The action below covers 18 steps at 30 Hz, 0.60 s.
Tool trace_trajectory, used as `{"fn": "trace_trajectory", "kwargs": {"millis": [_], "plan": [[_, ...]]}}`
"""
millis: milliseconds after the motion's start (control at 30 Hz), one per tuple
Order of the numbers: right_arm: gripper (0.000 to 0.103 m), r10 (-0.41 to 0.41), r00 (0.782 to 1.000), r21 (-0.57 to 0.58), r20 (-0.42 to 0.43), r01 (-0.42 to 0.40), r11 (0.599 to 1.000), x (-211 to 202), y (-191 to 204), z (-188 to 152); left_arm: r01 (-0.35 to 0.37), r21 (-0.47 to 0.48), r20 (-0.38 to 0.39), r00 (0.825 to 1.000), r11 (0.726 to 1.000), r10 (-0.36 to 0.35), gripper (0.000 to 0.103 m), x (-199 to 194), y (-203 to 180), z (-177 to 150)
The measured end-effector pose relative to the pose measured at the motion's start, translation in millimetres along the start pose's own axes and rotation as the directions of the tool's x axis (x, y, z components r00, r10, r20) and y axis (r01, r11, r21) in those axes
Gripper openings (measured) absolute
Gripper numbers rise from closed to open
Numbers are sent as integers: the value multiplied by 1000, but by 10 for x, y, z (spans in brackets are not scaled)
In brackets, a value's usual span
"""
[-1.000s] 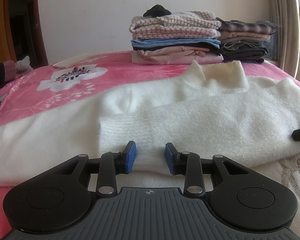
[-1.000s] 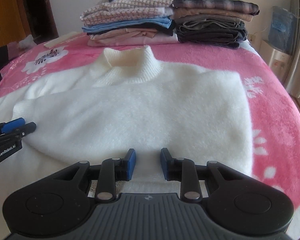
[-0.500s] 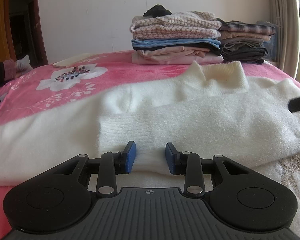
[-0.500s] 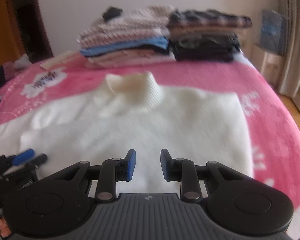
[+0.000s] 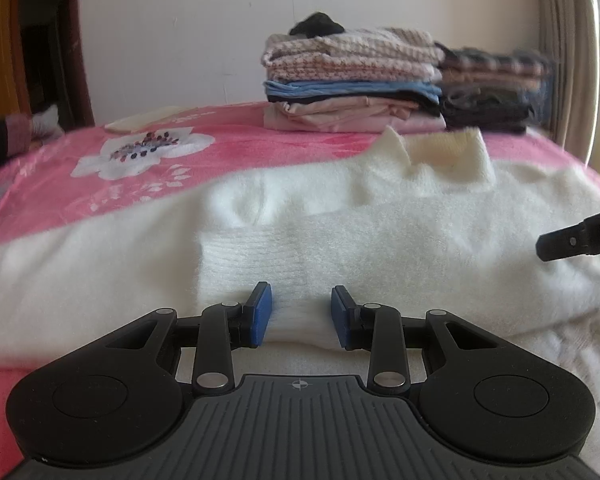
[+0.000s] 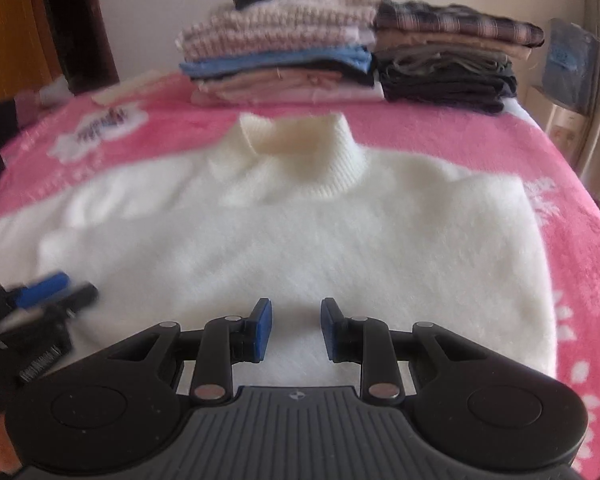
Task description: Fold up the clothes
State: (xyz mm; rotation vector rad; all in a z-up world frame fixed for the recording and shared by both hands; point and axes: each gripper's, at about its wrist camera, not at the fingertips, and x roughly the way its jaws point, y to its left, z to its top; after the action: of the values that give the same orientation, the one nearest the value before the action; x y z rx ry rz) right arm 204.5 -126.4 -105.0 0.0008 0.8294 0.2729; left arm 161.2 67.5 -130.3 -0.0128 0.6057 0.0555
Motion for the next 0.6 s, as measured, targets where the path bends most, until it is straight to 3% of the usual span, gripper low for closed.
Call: {"fn": "trace_trajectory", "kwargs": {"millis": [133,233,333,467,600], "plan": [[28,26,999,-23,42,-25,999,-42,83,28,37,-78,6,999,996,-37,36,-40,96,9],[29,28,999,-37,-29,-29,999,135,144,-38,44,-122,18,999,992,-42,36,-121,155,10],[30,2,1000,-68,-29,-4,998,147,226,-51,24,-165,43,999,986,-17,37,-311,248,38],[30,58,998,-24,3,-58,998,19,256,9,-44,-203,44,998,978,54,41,-507,440,4],[30,93,995,-39,43,-91,995,-24,342,20,-130,-301,-6,991,945,135,41,-583,773,-42]]}}
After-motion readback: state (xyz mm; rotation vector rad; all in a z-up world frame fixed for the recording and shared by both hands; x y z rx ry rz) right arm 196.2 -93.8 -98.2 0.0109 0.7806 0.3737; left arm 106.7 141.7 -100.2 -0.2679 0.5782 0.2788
